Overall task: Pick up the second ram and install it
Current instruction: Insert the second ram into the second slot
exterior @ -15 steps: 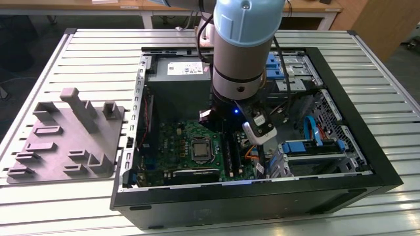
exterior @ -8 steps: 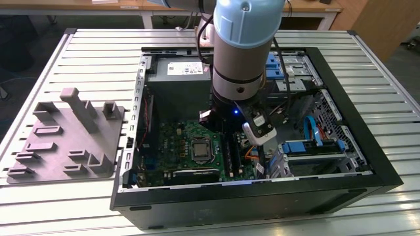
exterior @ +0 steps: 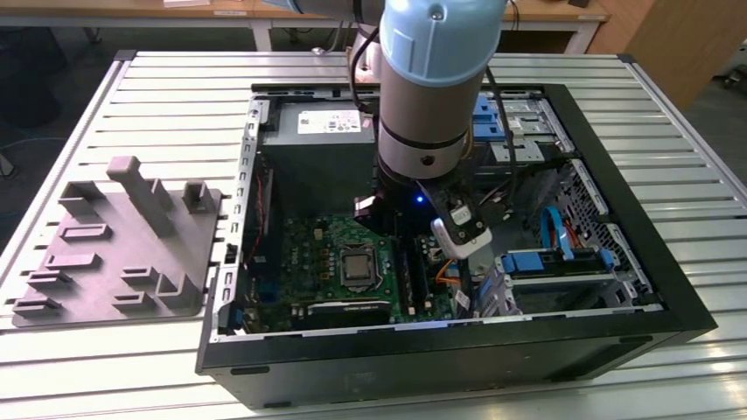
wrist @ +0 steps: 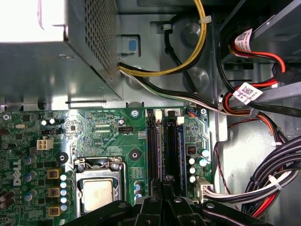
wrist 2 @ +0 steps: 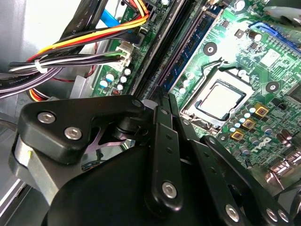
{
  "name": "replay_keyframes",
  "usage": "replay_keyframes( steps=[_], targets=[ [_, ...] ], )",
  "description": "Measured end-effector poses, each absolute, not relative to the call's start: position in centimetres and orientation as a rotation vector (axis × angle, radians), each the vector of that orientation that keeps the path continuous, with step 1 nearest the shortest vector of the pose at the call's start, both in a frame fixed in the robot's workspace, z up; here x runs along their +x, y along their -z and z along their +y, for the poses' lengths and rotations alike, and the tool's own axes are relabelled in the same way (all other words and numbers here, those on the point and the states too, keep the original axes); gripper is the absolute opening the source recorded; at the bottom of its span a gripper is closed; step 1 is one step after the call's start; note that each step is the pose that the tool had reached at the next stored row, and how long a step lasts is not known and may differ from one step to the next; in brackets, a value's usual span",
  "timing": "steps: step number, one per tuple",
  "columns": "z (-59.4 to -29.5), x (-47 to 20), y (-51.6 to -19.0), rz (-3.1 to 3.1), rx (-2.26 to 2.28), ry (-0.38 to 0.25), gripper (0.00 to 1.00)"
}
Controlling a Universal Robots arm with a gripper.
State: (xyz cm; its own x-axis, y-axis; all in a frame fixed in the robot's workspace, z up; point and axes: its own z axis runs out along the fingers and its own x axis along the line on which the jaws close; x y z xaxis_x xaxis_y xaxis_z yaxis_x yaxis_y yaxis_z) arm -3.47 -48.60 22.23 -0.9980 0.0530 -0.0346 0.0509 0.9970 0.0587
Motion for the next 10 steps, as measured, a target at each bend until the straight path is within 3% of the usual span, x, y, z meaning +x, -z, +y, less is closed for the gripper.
replay_keyframes(
  steps=[10],
  targets=[
    [-48.60, -3.48, -22.24, 3.103, 0.081, -0.117, 0.12]
  ],
)
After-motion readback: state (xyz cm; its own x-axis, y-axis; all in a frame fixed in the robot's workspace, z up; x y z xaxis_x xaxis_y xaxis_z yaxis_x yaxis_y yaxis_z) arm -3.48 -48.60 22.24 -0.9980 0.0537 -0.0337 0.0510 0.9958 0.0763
